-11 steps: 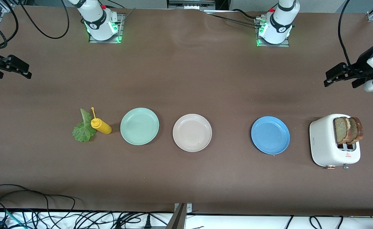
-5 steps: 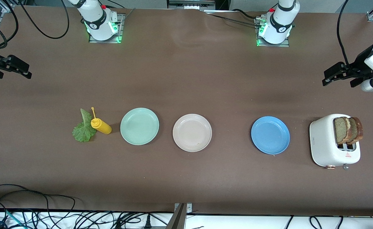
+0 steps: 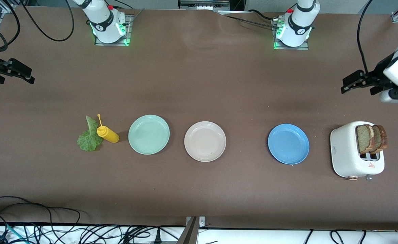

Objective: Make sandwich on beige plate with both arms
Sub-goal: 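Move the left gripper over the toaster and lower onto a bread slice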

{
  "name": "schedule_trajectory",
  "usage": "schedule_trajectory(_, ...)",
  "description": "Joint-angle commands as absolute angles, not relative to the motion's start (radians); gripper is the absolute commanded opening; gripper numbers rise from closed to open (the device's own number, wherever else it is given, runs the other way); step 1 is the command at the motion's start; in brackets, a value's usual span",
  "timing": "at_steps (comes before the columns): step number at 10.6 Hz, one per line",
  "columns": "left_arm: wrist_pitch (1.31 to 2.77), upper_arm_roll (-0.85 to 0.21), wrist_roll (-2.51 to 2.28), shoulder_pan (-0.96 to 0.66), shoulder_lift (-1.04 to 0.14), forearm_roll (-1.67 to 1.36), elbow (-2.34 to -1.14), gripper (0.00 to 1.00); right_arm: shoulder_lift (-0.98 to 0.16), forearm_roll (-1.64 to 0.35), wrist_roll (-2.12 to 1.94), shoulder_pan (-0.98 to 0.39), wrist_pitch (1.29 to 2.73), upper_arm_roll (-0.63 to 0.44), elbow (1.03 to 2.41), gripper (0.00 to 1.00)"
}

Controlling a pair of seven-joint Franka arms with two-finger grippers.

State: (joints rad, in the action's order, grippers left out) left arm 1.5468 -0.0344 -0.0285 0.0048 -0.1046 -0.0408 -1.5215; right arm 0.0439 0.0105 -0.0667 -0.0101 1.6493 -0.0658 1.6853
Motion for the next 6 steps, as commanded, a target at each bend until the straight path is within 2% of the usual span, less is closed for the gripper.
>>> schedule_trajectory(1,1.551,-0.034,-0.046,-0.003,-0.175,0.018,-1.487,1.00,0.034,-0.006,-0.063,0.002,1.629,-0.060,1.660,1.00)
schedule_trajectory(6,1.656,-0.028,-0.034,0.021,-0.265,0.090,-1.456,1.00,0.034,-0.006,-0.063,0.002,1.629,-0.060,1.660,1.00)
